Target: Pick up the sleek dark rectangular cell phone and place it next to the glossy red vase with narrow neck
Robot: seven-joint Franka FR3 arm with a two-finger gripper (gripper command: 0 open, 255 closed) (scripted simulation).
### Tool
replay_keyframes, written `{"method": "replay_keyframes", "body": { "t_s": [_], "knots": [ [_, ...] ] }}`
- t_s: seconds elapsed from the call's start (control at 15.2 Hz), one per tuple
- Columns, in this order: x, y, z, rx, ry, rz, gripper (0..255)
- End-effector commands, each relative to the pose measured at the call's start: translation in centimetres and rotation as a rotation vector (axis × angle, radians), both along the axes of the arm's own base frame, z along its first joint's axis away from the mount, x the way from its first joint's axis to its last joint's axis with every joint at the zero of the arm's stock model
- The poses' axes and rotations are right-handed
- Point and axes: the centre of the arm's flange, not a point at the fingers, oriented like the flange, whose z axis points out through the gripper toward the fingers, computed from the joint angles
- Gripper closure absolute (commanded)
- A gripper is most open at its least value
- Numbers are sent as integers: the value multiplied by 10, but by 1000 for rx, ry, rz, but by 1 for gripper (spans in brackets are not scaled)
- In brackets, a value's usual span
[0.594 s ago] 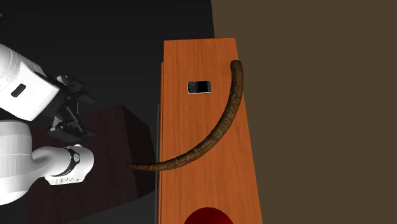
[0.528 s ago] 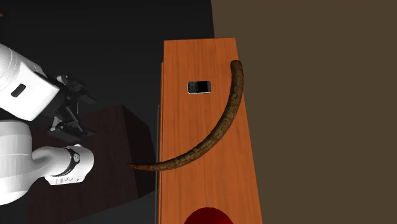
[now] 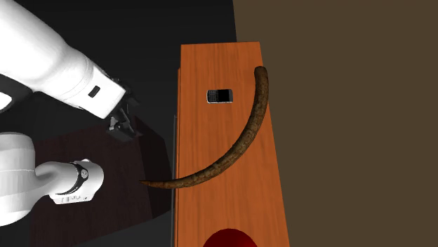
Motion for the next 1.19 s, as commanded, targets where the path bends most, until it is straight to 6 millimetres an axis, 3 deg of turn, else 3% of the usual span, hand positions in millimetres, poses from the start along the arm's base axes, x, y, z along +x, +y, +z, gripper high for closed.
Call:
{"method": "replay_keyframes", "body": {
  "t_s": [0.0, 1.12],
  "knots": [
    [20, 10, -17, 6, -6, -2, 0],
    [189, 74, -141, 48, -44, -22, 0]
  ]
}}
